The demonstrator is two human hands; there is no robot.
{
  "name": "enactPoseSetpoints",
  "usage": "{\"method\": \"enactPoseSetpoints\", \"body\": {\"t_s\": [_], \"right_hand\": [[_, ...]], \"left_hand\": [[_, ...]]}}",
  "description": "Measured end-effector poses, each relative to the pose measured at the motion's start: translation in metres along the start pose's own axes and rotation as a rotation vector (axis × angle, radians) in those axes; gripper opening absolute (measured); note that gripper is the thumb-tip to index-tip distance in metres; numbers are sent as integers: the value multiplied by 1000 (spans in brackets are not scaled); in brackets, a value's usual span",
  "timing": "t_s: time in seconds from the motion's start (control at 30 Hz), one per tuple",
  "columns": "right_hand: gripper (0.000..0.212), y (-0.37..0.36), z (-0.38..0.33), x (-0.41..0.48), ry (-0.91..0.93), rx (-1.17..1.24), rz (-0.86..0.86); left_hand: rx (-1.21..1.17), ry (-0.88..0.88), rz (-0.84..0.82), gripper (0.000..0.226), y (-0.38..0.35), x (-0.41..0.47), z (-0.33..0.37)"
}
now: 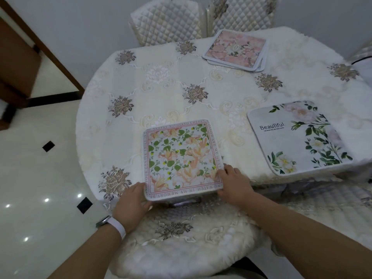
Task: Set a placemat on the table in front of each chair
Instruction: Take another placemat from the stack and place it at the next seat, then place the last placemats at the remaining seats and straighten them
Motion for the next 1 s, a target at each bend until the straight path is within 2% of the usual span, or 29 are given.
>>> {"method": "enactPoseSetpoints", "body": {"t_s": [0.2,0.37,0.57,0.77,1.0], "right_hand": [[58,20,-2,4,0,121,-67],[52,49,-16,9,219,172,-45],[47,79,-76,-15,488,80,67],[50,79,-148,-61,691,-40,142],[49,51,-263,-108,763,-78,153]], "left_hand": [[-104,152,119,61,10,-38,49],[-83,196,264,54,20,-71,64],[166,160,387,50,50,-108,64],[329,188,446,56,74,-157,33],[327,197,504,53,90,-227,-55]]}}
Point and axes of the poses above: each hand's wrist, its own x-axis towards the middle knuckle, its own y-axis out of the back of the hand, z = x × y, the point moved 1 cm from there along x, towards the middle knuckle, and after that the axes turned 13 degrees about -y, right-handed, at the moved point
